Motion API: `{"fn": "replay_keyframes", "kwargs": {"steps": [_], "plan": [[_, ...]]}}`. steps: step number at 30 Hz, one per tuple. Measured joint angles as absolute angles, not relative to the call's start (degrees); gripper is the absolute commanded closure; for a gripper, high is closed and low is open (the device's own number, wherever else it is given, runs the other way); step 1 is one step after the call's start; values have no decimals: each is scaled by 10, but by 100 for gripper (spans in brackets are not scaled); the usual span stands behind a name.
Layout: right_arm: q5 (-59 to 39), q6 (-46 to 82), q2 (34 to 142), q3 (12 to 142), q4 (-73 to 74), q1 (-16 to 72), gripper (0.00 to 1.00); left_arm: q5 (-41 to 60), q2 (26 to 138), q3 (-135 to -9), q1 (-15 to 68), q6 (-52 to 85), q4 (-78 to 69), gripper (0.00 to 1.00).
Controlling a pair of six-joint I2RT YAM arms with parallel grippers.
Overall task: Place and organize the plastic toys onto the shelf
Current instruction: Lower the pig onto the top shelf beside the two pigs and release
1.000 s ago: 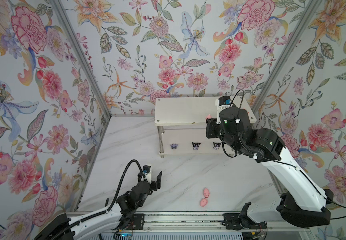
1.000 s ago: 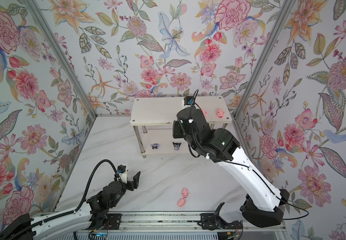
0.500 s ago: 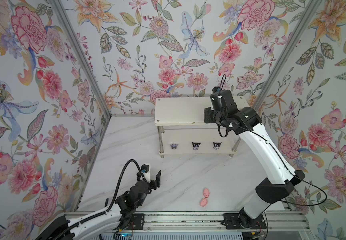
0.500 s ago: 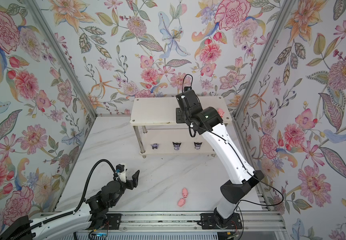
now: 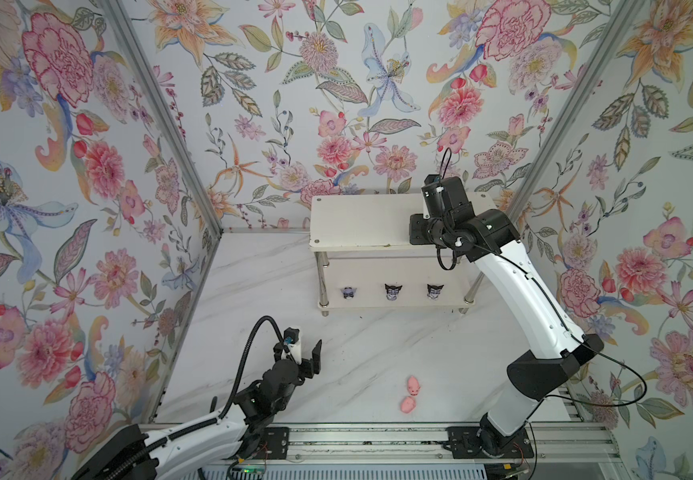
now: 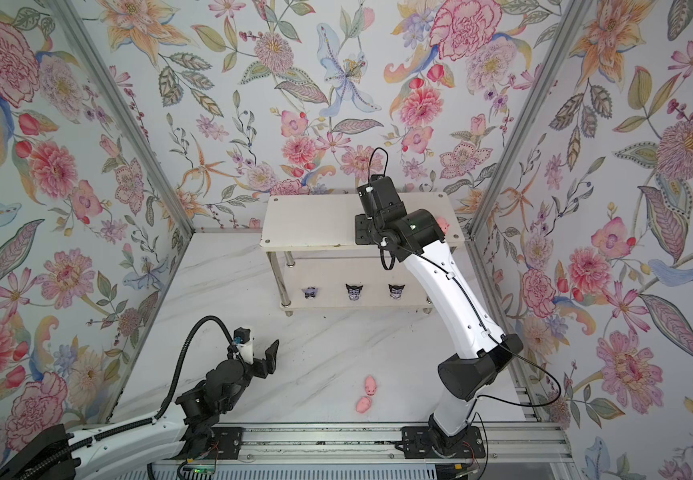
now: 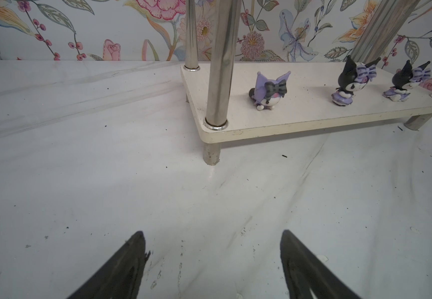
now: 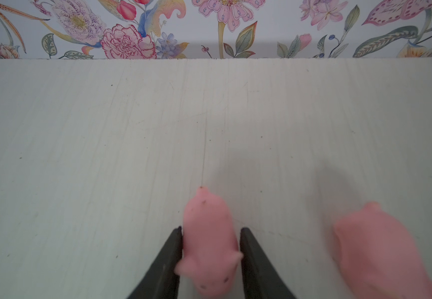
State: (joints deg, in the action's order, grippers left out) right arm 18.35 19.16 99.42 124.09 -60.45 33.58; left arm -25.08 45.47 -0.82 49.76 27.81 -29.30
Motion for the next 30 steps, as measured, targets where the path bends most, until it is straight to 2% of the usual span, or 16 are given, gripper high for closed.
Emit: {"fn": "replay_keyframes", "kwargs": {"steps": [18, 25, 30], "plan": [[164, 198, 985, 1240, -605, 334, 40, -242, 456, -8, 490, 278, -297, 17], [167, 204, 917, 1216, -607, 338, 37, -242, 449, -8, 489, 278, -297, 17], [176, 214, 824, 1149, -605, 363, 38, -236, 444, -8, 487, 273, -296, 22]]}}
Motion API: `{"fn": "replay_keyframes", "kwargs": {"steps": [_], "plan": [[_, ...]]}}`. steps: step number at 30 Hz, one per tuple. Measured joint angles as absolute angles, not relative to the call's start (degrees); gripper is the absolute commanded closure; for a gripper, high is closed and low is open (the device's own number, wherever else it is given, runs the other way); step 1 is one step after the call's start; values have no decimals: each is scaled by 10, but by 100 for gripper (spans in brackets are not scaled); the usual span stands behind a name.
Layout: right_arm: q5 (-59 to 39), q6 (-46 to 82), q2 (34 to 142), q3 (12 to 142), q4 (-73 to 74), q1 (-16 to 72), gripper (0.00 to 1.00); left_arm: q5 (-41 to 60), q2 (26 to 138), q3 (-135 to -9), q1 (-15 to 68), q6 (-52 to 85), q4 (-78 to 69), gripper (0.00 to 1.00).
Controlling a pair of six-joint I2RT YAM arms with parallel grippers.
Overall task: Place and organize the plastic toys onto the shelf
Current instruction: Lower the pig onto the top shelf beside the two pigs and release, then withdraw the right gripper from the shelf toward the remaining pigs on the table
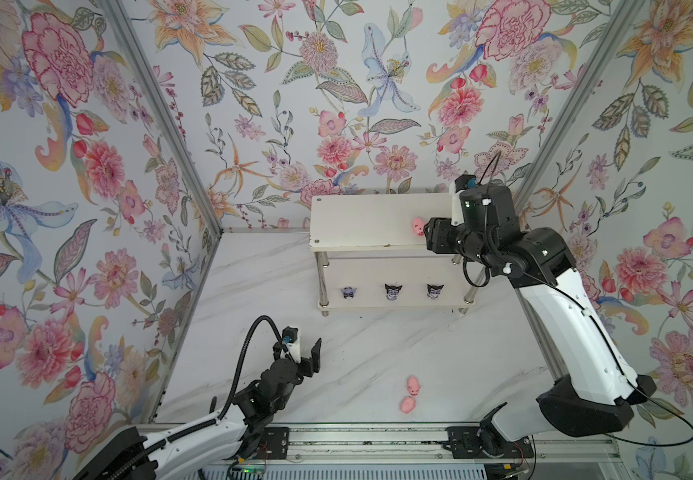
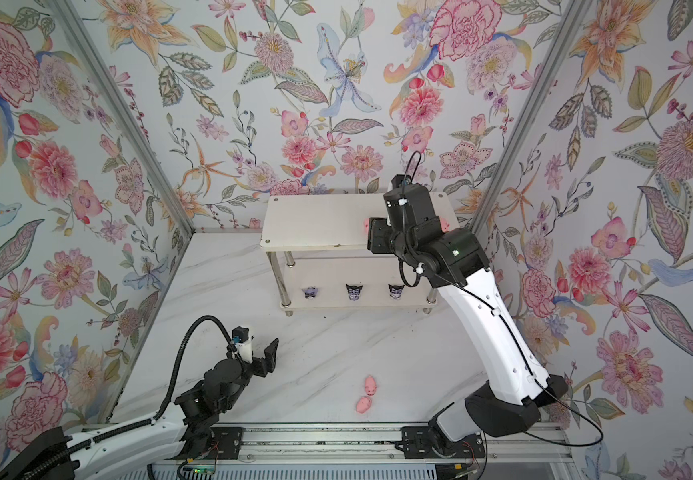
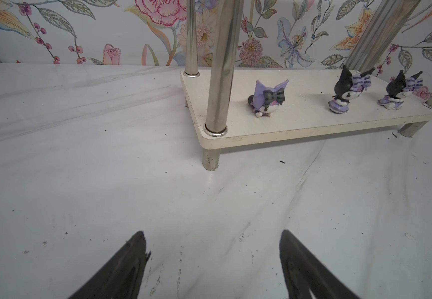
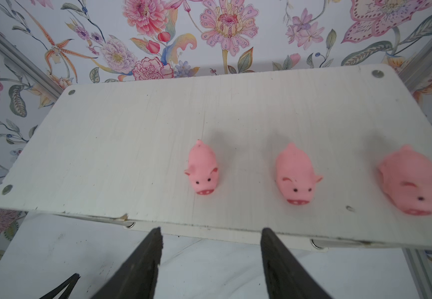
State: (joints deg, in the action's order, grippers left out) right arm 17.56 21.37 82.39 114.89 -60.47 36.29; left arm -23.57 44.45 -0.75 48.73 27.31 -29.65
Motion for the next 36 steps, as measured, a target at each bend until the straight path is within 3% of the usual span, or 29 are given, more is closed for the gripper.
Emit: {"fn": "replay_keyframes", "kwargs": {"steps": [5, 14, 19, 28, 36], "plan": [[187, 232, 703, 1005, -599, 444, 44, -200, 488, -8, 503, 268, -297, 25], [173, 334, 509, 556, -526, 570, 48, -202, 558, -58, 665, 274, -286, 42], [146, 413, 427, 366, -453, 614, 47, -203, 565, -58, 715, 308, -283, 42], [132, 544, 432, 226, -371, 675, 50, -201, 686, -71, 826, 360, -311, 36], [141, 598, 480, 189, -283, 727, 59, -201, 763, -131, 856, 370, -362, 29]]}}
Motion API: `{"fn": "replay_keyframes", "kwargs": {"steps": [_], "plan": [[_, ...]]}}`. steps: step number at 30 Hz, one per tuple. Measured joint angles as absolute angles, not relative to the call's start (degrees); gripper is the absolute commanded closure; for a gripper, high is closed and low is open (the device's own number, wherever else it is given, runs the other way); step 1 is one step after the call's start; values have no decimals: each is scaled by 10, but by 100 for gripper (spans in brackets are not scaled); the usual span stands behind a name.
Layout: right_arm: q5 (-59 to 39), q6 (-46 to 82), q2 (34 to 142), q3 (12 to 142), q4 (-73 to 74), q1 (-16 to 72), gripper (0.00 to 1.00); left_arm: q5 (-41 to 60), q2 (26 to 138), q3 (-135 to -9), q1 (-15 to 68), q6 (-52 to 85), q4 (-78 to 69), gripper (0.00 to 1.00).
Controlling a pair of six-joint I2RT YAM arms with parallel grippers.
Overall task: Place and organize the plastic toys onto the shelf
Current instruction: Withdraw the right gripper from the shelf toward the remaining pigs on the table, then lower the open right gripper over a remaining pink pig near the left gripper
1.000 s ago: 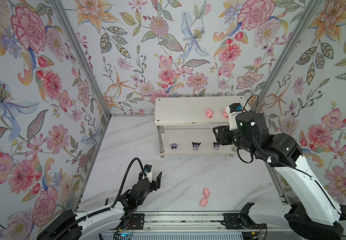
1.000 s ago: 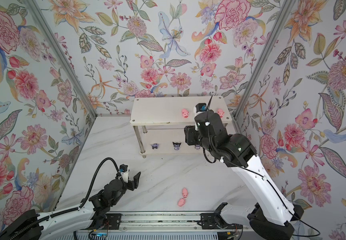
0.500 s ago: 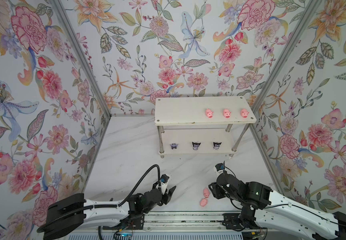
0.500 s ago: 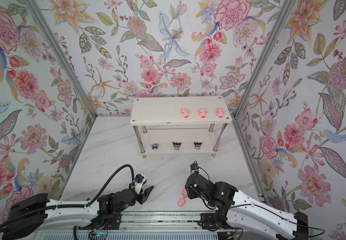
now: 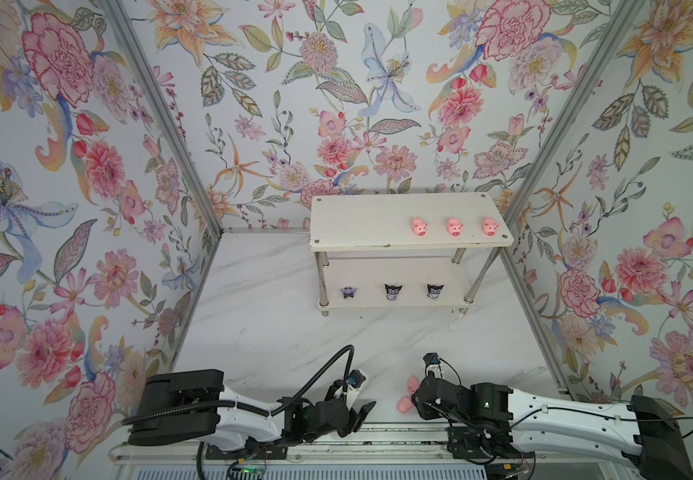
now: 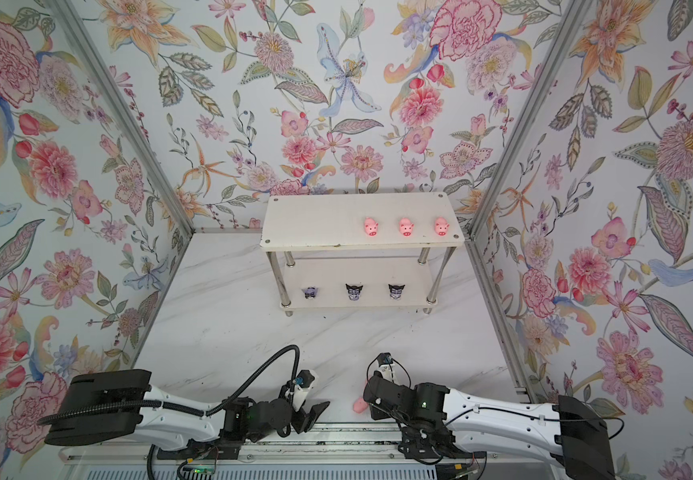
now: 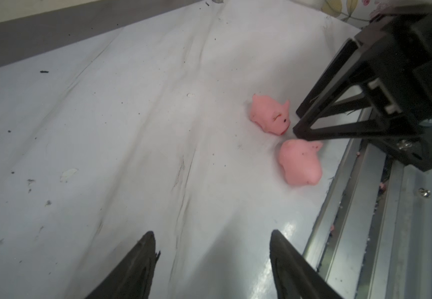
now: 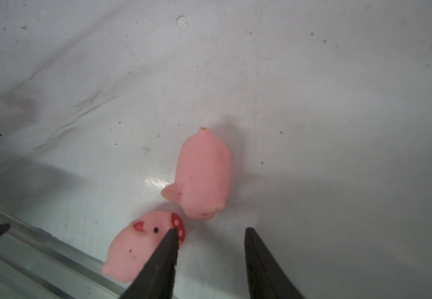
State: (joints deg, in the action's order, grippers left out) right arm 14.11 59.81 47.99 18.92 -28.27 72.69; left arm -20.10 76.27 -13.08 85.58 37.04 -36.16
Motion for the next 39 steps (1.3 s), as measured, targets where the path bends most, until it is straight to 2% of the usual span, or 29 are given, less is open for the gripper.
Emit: {"fn": "replay_keyframes", "kwargs": {"steps": [8, 13, 17, 20, 27, 32, 39], "plan": [[174, 608, 514, 191, -247, 726, 59, -204, 809, -180, 857, 354, -397, 28], [198, 608, 522, 195, -245, 713, 68, -216, 813, -179, 857, 351, -409, 27], [207, 602, 541, 211, -243, 708, 70, -228, 802, -164, 857, 352, -418, 27], [210, 598, 570, 227, -238, 707, 71, -233, 790, -148, 856, 352, -421, 27], [204, 576, 654, 263, -194, 707, 86, -243, 776, -134, 855, 354, -423, 26], [179, 552, 718, 305, -147, 707, 88, -250, 753, -114, 851, 361, -423, 26], [134, 509, 825, 394, -76, 707, 91, -297, 654, -65, 841, 394, -376, 25]]}}
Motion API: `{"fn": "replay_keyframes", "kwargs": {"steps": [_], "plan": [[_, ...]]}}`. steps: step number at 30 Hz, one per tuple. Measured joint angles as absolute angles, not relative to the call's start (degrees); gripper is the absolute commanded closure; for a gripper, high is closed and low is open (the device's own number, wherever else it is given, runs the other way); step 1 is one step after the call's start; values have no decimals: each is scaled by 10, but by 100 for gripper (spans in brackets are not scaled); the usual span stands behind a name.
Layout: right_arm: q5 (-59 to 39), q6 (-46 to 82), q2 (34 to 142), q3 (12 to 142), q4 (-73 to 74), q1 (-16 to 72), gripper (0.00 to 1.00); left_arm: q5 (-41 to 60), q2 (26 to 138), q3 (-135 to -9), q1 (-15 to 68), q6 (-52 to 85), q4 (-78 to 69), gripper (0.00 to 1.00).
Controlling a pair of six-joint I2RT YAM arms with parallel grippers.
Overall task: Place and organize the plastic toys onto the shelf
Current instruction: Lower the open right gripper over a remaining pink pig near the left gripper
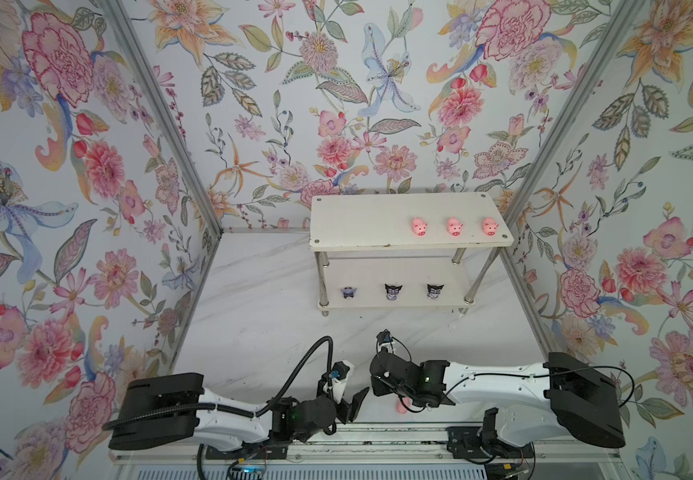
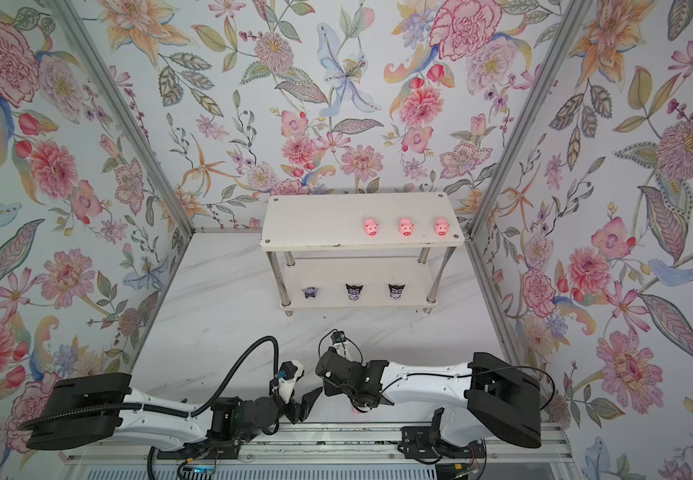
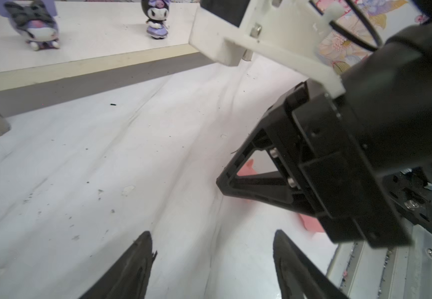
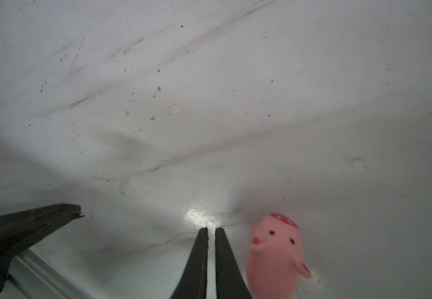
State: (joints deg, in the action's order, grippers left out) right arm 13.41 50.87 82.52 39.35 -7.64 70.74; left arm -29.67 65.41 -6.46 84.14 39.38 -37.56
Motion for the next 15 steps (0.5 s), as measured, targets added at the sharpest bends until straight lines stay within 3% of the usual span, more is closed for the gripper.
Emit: {"fn": "replay_keyframes", "kwargs": {"steps": [8, 15], "plan": [[94, 481, 895, 432, -44, 709, 97, -323, 567, -43, 823, 405, -320, 23], [120, 482, 757, 375, -79, 702, 96, -313, 607, -43, 799, 394, -331, 23]]}}
